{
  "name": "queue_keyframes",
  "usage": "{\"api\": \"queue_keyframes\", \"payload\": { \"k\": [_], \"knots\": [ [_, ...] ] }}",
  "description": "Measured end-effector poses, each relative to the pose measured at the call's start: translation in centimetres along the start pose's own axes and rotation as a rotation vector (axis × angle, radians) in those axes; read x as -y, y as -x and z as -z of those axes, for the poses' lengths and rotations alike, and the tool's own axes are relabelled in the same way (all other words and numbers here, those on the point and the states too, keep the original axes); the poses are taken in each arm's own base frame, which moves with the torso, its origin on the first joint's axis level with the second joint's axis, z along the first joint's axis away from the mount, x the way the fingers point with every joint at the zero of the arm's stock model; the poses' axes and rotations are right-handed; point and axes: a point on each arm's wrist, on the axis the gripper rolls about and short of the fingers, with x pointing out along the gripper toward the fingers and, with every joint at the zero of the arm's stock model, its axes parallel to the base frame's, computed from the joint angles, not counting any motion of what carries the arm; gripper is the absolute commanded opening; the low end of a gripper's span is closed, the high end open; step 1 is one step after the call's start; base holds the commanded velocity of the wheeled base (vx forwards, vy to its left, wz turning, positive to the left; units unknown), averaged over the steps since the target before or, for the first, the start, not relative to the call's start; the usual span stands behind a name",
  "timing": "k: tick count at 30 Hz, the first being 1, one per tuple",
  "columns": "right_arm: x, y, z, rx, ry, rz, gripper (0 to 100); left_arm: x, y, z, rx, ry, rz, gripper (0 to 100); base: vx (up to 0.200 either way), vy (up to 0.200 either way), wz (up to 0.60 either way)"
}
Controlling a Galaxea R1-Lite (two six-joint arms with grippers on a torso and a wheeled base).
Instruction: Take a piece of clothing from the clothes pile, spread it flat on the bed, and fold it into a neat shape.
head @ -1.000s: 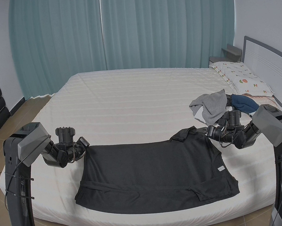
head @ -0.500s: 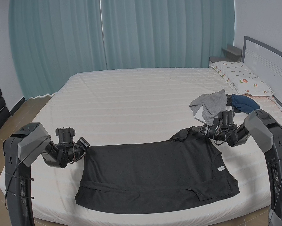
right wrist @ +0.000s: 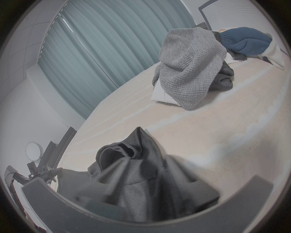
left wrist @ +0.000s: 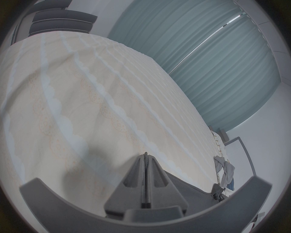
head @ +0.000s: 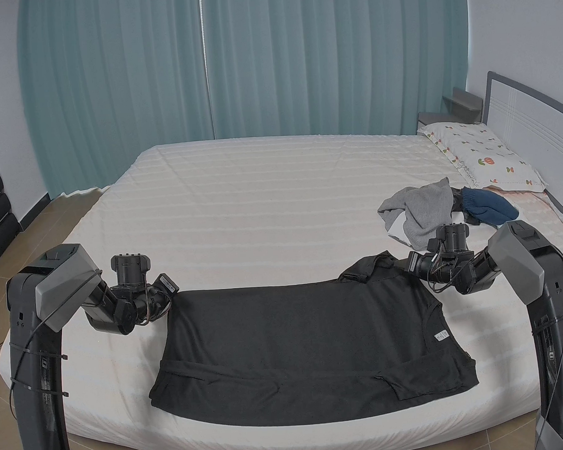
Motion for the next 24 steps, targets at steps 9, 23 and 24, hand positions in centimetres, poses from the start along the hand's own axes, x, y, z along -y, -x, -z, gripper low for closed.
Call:
{"api": "queue_keyframes", "payload": {
  "k": [9, 23, 24],
  "knots": [
    [0.7, 0.8, -0.4, 0.002, -0.017, 0.017, 0, 0.0, 0.0, 0.0, 0.000, 0.000, 0.000, 0, 0.000, 0.000, 0.00],
    [1.1, 2.5, -1.7, 0.033, -0.108, 0.026, 0, 0.0, 0.1, -0.3, 0.005, 0.007, 0.002, 0, 0.000, 0.000, 0.00],
    [1.1, 2.5, -1.8, 0.033, -0.110, 0.026, 0, 0.0, 0.2, -0.3, 0.005, 0.007, 0.002, 0, 0.000, 0.000, 0.00]
  ]
}}
